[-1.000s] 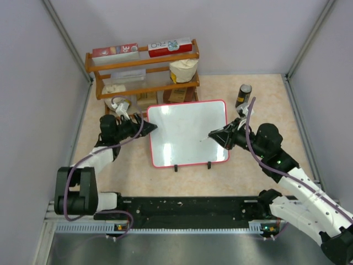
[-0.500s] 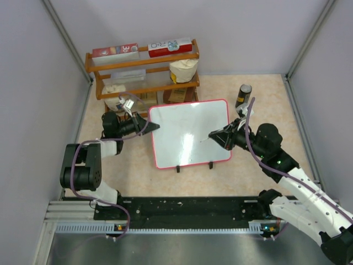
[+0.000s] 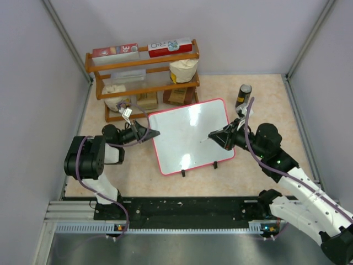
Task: Write a sentence on the whiteboard
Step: Adjust the whiteboard on the whiteboard stand.
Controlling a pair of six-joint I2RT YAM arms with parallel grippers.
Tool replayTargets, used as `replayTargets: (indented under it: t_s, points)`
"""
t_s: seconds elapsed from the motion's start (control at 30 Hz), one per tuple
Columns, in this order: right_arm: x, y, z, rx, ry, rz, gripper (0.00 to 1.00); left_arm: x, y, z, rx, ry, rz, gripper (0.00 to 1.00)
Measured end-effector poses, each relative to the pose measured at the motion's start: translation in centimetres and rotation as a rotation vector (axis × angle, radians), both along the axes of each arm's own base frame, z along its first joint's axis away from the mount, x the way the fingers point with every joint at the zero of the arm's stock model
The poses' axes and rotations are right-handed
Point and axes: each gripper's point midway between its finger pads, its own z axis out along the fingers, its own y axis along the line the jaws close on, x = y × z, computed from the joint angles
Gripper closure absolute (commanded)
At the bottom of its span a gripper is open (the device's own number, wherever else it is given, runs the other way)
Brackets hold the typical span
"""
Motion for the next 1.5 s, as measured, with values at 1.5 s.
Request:
replayTargets:
  t_s: [1.5]
  points:
    - [3.7,5.6,1.4,0.022,-0.133,0.098,1.00,-2.8,-3.2,0.6,0.222,-0.069,-0.135,1.00]
